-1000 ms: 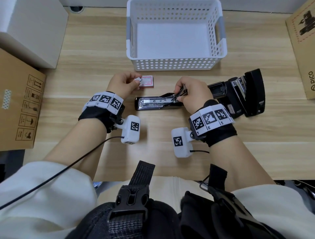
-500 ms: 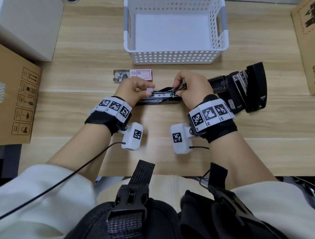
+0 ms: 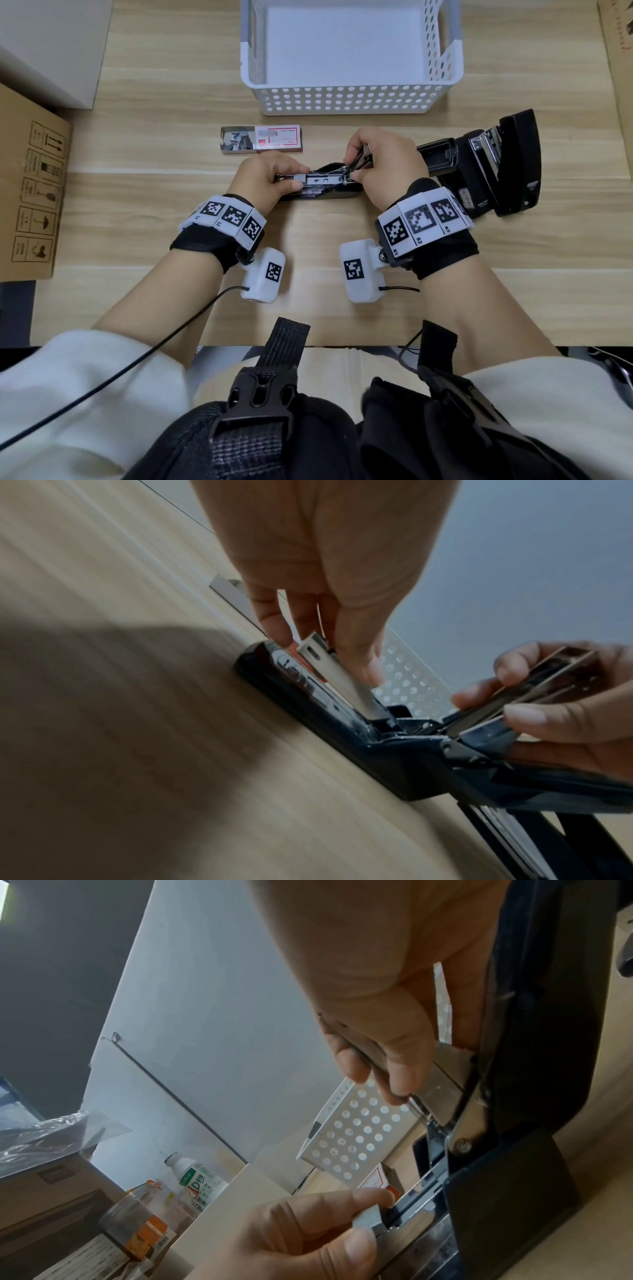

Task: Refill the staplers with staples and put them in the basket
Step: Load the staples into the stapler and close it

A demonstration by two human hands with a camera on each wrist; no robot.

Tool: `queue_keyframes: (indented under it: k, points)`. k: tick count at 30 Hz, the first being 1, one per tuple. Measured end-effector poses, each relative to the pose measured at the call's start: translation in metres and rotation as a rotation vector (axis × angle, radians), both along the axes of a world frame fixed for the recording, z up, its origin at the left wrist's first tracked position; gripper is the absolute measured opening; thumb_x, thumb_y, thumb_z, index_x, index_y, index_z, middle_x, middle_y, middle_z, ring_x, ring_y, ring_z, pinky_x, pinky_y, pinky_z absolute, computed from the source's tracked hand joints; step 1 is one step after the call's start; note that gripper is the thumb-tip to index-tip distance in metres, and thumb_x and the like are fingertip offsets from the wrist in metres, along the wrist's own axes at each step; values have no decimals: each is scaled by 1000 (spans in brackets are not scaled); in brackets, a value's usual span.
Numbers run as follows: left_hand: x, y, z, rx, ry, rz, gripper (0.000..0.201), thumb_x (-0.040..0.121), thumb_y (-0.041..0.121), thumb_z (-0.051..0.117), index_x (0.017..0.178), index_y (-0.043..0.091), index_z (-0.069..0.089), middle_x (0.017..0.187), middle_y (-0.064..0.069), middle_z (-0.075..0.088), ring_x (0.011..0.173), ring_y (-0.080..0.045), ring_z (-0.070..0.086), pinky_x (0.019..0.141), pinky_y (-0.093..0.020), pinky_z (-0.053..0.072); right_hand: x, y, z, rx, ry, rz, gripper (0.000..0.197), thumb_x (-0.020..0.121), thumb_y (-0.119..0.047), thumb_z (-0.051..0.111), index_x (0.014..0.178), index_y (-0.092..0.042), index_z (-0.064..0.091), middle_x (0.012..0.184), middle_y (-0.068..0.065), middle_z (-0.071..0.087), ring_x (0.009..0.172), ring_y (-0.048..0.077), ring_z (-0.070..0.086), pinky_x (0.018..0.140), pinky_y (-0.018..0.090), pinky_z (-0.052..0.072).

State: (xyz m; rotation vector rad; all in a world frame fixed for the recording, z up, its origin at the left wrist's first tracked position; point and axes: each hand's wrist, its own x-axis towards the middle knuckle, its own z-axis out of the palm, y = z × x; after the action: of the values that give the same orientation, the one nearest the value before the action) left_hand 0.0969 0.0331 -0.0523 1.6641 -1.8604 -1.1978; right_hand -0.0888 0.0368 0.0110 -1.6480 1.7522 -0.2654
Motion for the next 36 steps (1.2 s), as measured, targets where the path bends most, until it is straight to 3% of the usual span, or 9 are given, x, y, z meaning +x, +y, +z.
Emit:
queue_keyframes:
  k: [10,15,18,21,25,28,33,36]
  points:
    - [-1,-1,-3,8,-40,-2,30,81,5,63,110,7,65,110,-11,64,98,-15,54,91,-19,36,1,-1,-1,2,10,1,29,79,-2,60,79,-30,52,87,-3,59,87,22,58,76,34,49]
    - [0,-2,-3,17,-67,-31,36,79,3,65,115,5,62,116,-12,62,109,-22,55,95,-17,33,1,-2,-1,5,10,-1,26,79,-2,61,82,-27,55,86,-4,58,84,20,56,74,32,46]
    - [5,-2,-2,-1,-63,-9,44,74,5,70,117,11,61,117,-9,61,110,-19,54,96,-17,34,1,-2,-1,2,10,2,24,79,-1,61,84,-25,57,84,-4,57,82,20,55,74,31,45]
    - [8,0,-1,-44,-35,-61,42,70,6,74,110,16,66,107,-3,59,106,-15,53,95,-16,35,2,-2,-1,2,13,-7,28,78,-1,61,80,-28,54,83,-4,57,81,19,55,75,31,46]
    - [12,-1,-6,-72,-137,-182,36,74,14,73,108,22,67,110,-5,57,111,-24,50,101,-34,36,4,-1,1,-6,20,-20,28,78,0,60,80,-28,54,83,-4,57,82,20,56,75,33,48]
    - [20,-2,-9,-78,-148,-165,35,75,17,72,108,27,66,104,0,55,109,-27,50,100,-40,37,6,-1,1,-4,19,-25,27,78,1,59,81,-26,56,83,-4,58,85,22,58,77,35,49]
    - [32,-2,-11,-111,-159,-188,34,77,15,70,109,24,66,103,0,56,106,-26,49,94,-29,36,8,-1,2,-8,26,-41,28,77,1,59,80,-26,56,85,-4,60,87,22,59,79,38,51]
    - [35,-3,-5,-58,-92,-150,29,76,15,70,105,15,68,102,2,56,100,-18,53,88,-18,36,9,-1,2,-6,26,-51,28,77,0,61,79,-27,56,85,-4,60,86,22,59,77,36,50]
